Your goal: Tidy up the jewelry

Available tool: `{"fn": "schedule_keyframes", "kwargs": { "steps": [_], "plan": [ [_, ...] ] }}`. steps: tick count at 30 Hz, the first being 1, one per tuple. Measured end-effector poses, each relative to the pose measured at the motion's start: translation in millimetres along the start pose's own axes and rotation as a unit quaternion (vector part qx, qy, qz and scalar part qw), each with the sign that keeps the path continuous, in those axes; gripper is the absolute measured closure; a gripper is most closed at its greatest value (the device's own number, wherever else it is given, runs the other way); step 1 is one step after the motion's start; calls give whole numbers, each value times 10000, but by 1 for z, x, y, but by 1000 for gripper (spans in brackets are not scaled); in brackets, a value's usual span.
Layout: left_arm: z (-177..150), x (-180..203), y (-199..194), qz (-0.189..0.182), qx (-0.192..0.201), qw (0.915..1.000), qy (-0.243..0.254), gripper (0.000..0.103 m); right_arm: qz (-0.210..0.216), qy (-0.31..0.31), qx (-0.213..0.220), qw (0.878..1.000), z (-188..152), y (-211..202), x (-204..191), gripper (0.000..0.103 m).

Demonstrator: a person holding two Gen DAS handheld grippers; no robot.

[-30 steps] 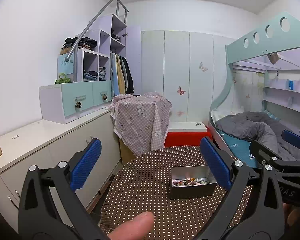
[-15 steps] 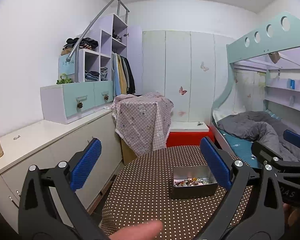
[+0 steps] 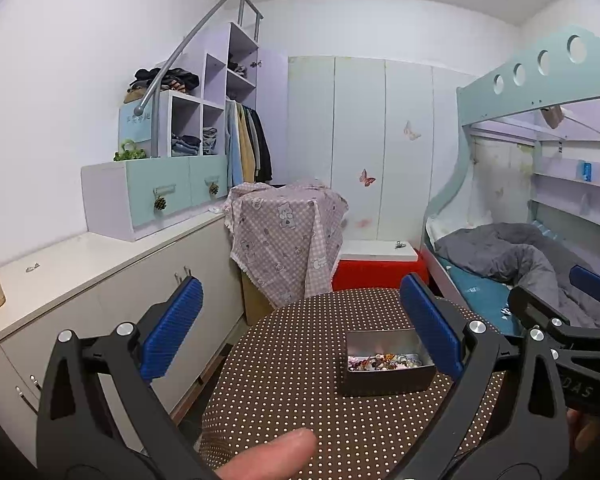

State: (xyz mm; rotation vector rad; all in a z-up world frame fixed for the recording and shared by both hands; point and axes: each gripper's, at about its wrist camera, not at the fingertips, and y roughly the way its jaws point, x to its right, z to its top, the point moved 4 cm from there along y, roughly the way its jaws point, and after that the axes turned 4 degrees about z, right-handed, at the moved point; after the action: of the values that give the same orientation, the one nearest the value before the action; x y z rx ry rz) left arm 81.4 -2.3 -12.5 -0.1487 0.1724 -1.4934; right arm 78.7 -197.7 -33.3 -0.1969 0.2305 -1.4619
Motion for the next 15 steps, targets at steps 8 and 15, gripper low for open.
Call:
{"fn": "schedule_keyframes", "kwargs": {
  "steps": [8,15],
  "plan": [
    [-1,-1,1,-36,-6,10000,-2,6,-6,-35,12,10000,0,0,-2,8],
    [-2,0,0,-35,12,10000,18,6,-1,-34,16,10000,0,0,-2,8]
  ]
}}
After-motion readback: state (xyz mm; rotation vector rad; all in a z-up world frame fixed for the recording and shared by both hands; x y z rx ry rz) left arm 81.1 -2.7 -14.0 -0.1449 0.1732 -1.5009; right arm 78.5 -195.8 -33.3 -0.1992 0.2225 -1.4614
